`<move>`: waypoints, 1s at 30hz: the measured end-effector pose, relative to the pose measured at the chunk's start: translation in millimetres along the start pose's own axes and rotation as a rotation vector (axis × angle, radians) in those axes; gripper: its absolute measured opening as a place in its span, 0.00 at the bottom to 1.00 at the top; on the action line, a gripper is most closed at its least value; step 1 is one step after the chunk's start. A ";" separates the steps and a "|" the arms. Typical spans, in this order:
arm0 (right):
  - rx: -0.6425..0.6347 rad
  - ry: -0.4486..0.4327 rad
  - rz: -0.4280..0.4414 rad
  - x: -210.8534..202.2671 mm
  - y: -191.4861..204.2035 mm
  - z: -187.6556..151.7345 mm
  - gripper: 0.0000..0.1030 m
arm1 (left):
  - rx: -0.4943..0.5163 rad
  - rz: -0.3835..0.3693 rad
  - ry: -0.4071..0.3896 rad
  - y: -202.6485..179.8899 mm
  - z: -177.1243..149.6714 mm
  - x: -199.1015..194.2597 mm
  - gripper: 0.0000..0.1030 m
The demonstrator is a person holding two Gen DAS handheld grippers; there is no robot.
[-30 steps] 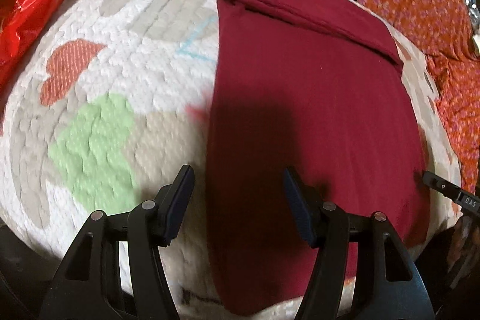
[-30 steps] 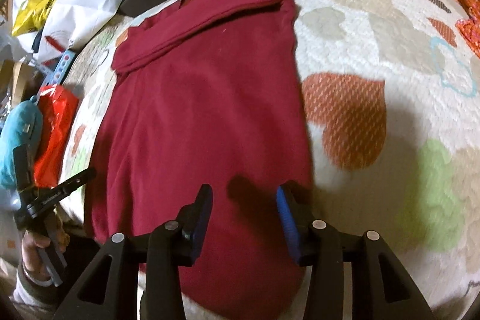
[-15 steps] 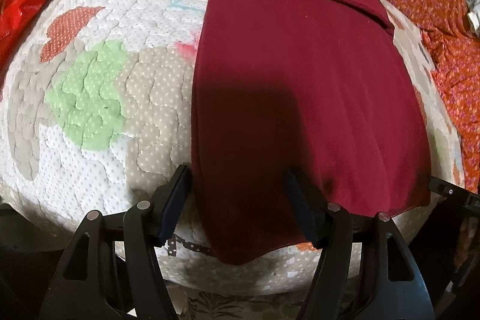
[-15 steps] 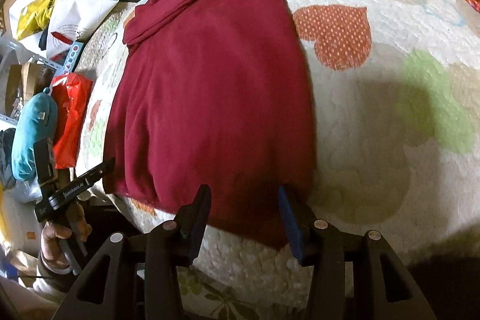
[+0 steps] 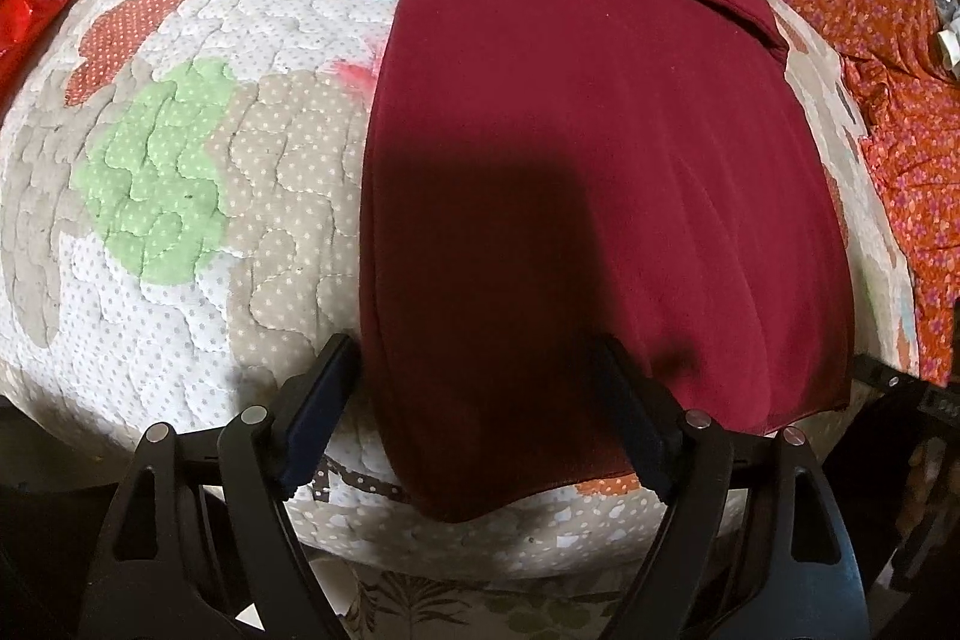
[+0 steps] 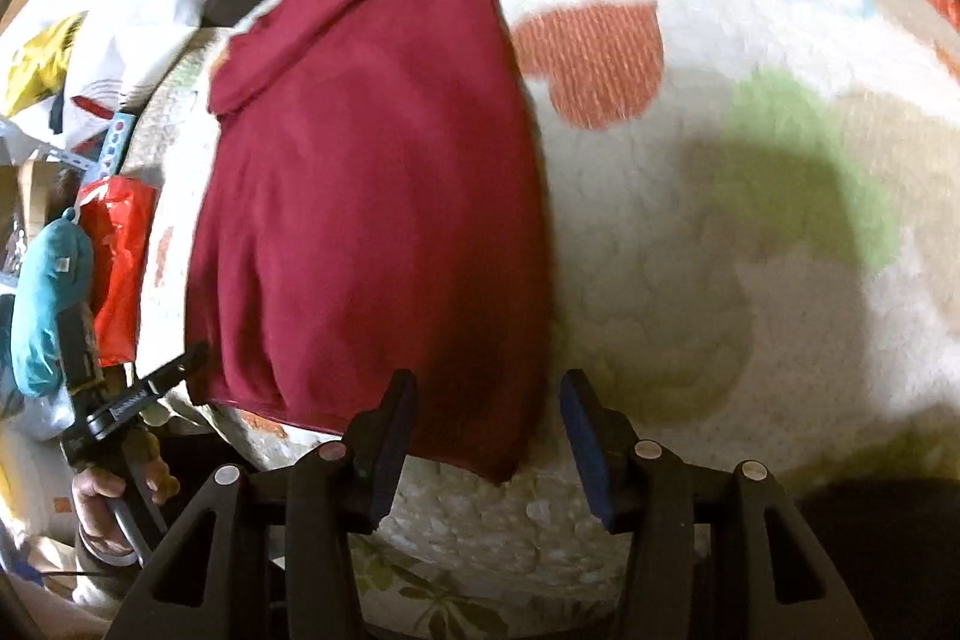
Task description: Fold small clothes
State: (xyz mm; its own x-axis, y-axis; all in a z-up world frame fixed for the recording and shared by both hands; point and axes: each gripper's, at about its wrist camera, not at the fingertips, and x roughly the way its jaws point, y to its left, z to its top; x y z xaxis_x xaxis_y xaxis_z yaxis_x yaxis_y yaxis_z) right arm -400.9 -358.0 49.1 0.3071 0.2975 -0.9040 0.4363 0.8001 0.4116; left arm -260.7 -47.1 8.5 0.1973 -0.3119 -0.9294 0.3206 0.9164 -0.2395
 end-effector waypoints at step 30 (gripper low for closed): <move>-0.147 -0.355 0.431 -60.5 66.4 132.3 0.08 | -0.012 -0.248 -0.171 -2.1 124.4 -71.9 0.06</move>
State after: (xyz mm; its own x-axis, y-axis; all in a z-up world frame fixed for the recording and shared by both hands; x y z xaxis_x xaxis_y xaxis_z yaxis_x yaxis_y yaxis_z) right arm -278.6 -391.8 146.4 0.7074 0.4396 -0.5534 0.0947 0.7170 0.6906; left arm -160.2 -57.8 110.7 0.2678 -0.5630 -0.7819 0.3677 0.8098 -0.4571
